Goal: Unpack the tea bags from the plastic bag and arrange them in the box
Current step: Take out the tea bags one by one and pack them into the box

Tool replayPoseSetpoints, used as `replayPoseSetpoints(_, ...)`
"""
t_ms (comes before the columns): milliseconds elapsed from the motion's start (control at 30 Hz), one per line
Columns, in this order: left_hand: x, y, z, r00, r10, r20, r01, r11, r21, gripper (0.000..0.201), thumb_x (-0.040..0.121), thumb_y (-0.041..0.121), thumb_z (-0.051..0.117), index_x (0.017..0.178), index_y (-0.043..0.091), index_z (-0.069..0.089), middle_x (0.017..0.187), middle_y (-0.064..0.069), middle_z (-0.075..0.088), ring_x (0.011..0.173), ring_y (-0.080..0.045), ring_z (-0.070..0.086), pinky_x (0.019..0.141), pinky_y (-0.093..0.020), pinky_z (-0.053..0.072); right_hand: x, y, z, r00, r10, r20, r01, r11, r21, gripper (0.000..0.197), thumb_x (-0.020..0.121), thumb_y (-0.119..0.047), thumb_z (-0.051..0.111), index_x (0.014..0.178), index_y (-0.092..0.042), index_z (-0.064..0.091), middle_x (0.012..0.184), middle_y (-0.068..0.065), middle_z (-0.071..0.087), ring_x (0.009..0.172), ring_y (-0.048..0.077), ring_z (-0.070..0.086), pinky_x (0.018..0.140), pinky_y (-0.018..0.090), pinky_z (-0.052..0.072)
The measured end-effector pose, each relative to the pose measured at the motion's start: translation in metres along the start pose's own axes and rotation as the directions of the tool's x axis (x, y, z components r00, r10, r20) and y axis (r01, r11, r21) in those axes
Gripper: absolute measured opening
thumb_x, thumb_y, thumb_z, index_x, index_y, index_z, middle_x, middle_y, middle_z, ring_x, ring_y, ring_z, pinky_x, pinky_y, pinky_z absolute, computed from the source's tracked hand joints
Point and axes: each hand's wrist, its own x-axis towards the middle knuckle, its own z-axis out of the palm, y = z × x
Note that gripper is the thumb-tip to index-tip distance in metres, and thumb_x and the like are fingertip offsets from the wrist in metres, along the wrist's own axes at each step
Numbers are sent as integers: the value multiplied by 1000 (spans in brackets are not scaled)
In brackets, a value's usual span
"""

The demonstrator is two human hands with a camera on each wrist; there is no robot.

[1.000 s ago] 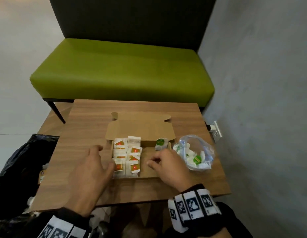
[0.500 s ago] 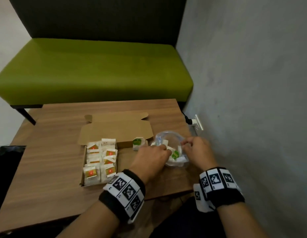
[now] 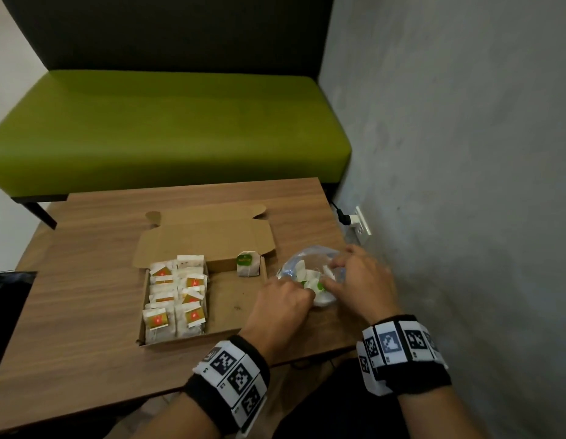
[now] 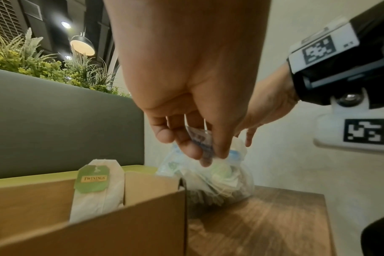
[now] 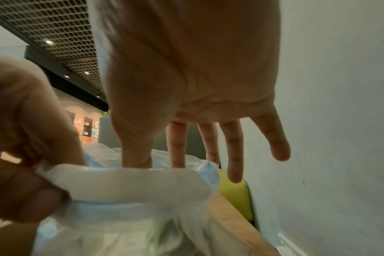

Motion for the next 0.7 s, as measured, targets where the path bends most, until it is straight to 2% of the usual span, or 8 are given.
replayPoseSetpoints(100, 0, 2, 0, 1000, -27, 2, 27, 1000, -4, 26, 100, 28, 51, 122, 18, 60, 119, -6, 63, 111, -24, 57, 96, -38, 45, 1, -3, 4, 997, -13, 69, 14, 1000, -7, 34, 84, -46, 72, 116, -34, 68, 154, -1, 35, 138, 25, 37, 110, 52, 34)
replayPoseSetpoints(200, 1, 4, -1, 999, -47, 13, 48, 999, -14, 28, 100, 30, 52, 123, 16, 57, 120, -9, 62, 111, -24, 57, 96, -38, 45, 7, -3, 13, 997, 73, 41, -72, 997, -9, 41, 78, -54, 74, 108, -27, 71, 145, 1, 43, 132, 26, 41, 108, 57, 35)
replayPoseSetpoints(267, 2, 5, -1, 998, -53, 26, 54, 998, -25, 29, 99, 31, 53, 124, 16, 56, 120, -9, 62, 111, -24, 56, 98, -38, 45, 12, -5, 19, 991, 132, 31, -130, 989, -77, 57, 74, -60, 74, 115, -21, 65, 138, 3, 48, 130, 28, 44, 106, 60, 36)
replayPoseSetpoints(333, 1, 5, 0, 998, -56, 38, 58, 998, -30, 28, 99, 31, 54, 122, 16, 58, 119, -9, 62, 112, -23, 56, 100, -39, 45, 17, -8, 26, 982, 178, 62, -170, 978, -118, 63, 77, -56, 74, 125, -19, 57, 136, 5, 50, 131, 30, 43, 107, 61, 35)
replayPoseSetpoints(500, 1, 3, 0, 998, -40, 54, 40, 999, 10, 27, 98, 31, 55, 120, 15, 59, 117, -8, 62, 111, -24, 56, 101, -40, 44, 26, -8, 35, 986, 164, -14, -165, 985, -58, 30, 90, -36, 65, 115, -20, 62, 129, 3, 56, 125, 27, 48, 104, 62, 37)
replayPoseSetpoints(567, 1, 2, -1, 998, -35, 52, 34, 999, 1, 29, 98, 33, 55, 122, 15, 59, 120, -9, 62, 114, -24, 55, 102, -41, 42, 26, -3, 35, 991, 135, -23, -134, 990, 44, 28, 89, -40, 66, 111, -22, 64, 132, 1, 55, 125, 24, 48, 105, 58, 39)
replayPoseSetpoints(633, 2, 0, -2, 999, -27, 42, 28, 1000, -8, 31, 98, 34, 55, 123, 16, 58, 121, -8, 61, 116, -25, 54, 103, -41, 41, 25, 4, 30, 994, 94, -55, -78, 968, 237, 21, 87, -38, 69, 101, -21, 69, 145, 0, 49, 133, 22, 43, 108, 52, 39)
replayPoseSetpoints(700, 1, -3, -3, 999, -29, 27, 29, 1000, -3, 30, 98, 34, 54, 123, 17, 59, 122, -7, 62, 117, -24, 54, 103, -41, 41, 22, 14, 22, 992, 78, -104, -16, 868, 496, 11, 86, -29, 73, 91, -19, 73, 150, 0, 45, 138, 21, 41, 108, 45, 42)
